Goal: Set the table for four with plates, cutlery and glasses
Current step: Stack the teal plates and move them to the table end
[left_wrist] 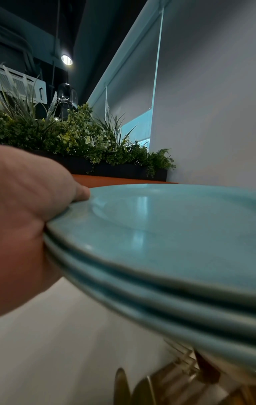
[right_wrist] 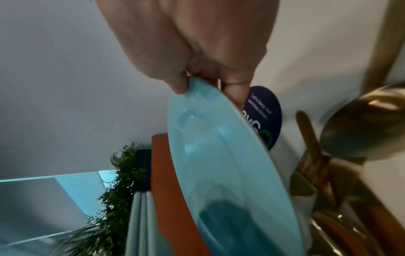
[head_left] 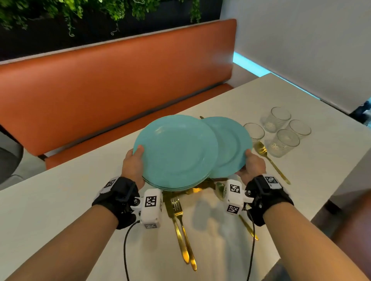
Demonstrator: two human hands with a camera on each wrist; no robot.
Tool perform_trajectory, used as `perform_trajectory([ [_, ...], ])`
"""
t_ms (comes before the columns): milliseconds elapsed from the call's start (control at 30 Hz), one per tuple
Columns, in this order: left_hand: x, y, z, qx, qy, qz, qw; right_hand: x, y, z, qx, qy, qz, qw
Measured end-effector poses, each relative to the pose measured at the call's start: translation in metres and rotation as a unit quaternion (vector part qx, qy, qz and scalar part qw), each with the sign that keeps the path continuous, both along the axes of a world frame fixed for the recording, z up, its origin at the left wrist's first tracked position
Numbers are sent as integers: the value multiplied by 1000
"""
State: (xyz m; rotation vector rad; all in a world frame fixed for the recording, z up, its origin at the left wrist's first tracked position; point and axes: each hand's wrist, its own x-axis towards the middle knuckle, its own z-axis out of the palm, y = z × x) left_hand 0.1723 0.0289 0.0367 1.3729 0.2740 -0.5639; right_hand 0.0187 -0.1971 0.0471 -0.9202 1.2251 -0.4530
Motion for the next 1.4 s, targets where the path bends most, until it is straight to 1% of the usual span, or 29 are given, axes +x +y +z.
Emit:
perform_trajectory([
  [100, -15, 1, 11, 0, -13, -27, 1000, -19, 21, 8, -14, -9, 19, 1000],
  [167, -27, 1, 15, 8, -22, -43, 999, -31, 37, 11, -8, -6, 16, 1000],
  [233, -41, 1, 17, 4, -28, -57, 998, -43, 52, 12, 1, -13, -2, 1000],
  [333, -62, 3, 17, -13, -37, -78, 996, -61, 70, 14, 47, -30, -34, 998],
  [467, -84, 11, 15, -6, -60, -94, 994, -80, 89, 11, 55, -27, -46, 997],
  [567, -94, 20, 10, 55, -105, -103, 988, -91, 107, 5, 59, -20, -69, 996],
  [633, -98, 26, 4, 116, -142, -118, 976, -98, 119, 1, 57, -15, -76, 995],
  [700, -101, 34, 1, 173, -157, -147, 961, -104, 129, -5, 59, -11, -86, 994],
  [767, -105, 43, -3, 197, -150, -169, 954, -108, 141, -6, 64, -4, -96, 993],
  [833, -107, 50, -6, 201, -137, -178, 954, -110, 151, -7, 49, 10, -95, 994],
  [900, -106, 58, -11, 172, -99, -179, 964, -111, 157, -11, 24, 17, -85, 996],
  [967, -103, 63, -13, 121, -57, -175, 976, -111, 162, -9, 42, 19, -85, 995],
  [1033, -95, 70, -20, 110, -53, -171, 978, -109, 166, -9, 58, 0, -81, 995],
  [1133, -74, 82, -46, 137, -85, -178, 971, -98, 179, -6, 31, -14, -34, 999],
  [1233, -74, 103, -18, 175, -111, -176, 962, -80, 195, -7, -15, 17, 37, 999],
  [1333, -60, 128, -14, 223, -119, -178, 951, -64, 209, -11, -65, 47, 111, 991],
  [1400, -49, 149, -14, 266, -126, -205, 934, -53, 219, -15, -81, 52, 160, 982],
])
